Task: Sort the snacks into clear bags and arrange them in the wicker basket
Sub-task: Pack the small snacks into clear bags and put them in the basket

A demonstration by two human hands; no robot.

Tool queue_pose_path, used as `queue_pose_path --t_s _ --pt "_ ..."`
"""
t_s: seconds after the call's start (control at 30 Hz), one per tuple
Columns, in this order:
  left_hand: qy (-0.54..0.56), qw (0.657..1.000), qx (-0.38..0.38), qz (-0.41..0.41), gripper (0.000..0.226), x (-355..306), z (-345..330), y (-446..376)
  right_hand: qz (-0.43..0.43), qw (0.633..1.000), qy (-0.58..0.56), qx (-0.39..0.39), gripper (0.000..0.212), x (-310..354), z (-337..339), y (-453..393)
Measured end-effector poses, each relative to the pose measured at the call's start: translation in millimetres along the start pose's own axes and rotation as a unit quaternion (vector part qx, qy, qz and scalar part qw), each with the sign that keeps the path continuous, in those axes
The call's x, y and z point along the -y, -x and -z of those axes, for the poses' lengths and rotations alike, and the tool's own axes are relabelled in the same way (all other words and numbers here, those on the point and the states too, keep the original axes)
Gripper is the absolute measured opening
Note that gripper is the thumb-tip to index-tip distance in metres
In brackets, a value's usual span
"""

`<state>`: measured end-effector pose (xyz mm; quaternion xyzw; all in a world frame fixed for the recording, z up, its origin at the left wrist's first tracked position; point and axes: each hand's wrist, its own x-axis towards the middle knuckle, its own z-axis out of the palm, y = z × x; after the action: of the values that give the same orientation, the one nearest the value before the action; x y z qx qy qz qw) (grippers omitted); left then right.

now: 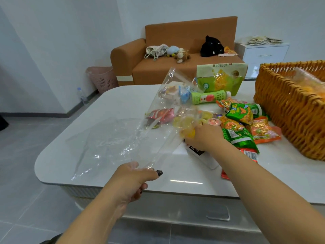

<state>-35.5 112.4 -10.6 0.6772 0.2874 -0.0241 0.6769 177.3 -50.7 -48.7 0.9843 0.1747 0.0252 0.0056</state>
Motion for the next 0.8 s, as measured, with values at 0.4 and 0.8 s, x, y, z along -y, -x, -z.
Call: queue_pose_path --t_s 0.4,0.8 --pt "-0.029 0.999 -0.033 -0.027 0.082 -7.3 9.7 8.0 -0.114 0.790 -0.602 -0.010 0.030 -29.6 89.0 53.2" --pt "-0.235 0.943 0.004 -0.235 0.085 -13.8 -0.5 36.7 -0.047 0.726 -0.652 0.213 0.037 -80.3 160.2 223.7"
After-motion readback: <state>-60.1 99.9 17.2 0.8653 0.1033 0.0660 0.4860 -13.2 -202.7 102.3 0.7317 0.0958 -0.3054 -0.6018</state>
